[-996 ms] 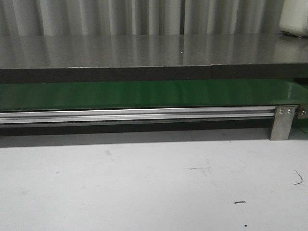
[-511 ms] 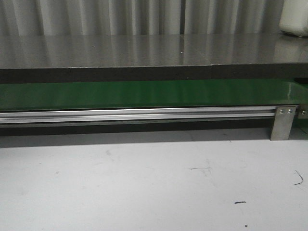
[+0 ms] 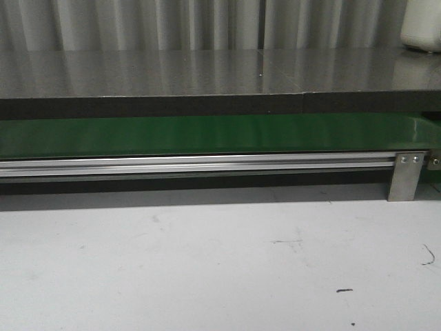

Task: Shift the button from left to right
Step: 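Grasp the yellow-capped black button in the blue bin with the left gripper, then carry the button over the conveyor belt with the left gripper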

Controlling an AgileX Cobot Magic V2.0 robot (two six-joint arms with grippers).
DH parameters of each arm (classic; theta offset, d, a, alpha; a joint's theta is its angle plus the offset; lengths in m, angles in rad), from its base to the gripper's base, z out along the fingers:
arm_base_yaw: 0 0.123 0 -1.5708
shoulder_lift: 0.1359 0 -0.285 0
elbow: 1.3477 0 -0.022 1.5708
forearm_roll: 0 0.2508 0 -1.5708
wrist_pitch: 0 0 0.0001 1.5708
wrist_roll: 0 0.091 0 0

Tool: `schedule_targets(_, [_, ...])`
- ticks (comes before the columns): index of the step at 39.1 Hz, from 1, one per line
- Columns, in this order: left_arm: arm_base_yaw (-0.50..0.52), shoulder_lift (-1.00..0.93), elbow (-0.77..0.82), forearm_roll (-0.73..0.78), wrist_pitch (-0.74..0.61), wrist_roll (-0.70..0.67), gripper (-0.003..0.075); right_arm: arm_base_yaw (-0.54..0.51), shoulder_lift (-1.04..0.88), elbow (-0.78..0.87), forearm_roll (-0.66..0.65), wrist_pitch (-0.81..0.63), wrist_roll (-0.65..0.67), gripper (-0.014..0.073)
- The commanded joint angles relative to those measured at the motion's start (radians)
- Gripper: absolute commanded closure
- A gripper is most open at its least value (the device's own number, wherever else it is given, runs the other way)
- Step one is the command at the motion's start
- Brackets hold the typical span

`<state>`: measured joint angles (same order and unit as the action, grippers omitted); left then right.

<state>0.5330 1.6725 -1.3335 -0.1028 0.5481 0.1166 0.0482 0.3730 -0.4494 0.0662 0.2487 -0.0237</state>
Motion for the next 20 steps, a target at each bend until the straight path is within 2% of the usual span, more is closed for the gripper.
schedule_targets(1, [0.042,0.025,-0.074,-0.009,0.011,0.047,0.0104,-0.003,0.014,-0.038,0.001,-0.080,-0.003,-0.0049])
schedule_targets(11, [0.063,0.219,-0.181,-0.009,0.159,0.166,0.0104,-0.003,0.014,-0.038,0.001,-0.080,-0.003,-0.0049])
schedule_targets(20, [0.063,0.321,-0.209,0.054,0.171,0.167,0.0104,-0.003,0.014,-0.038,0.001,-0.080,-0.003,-0.0049])
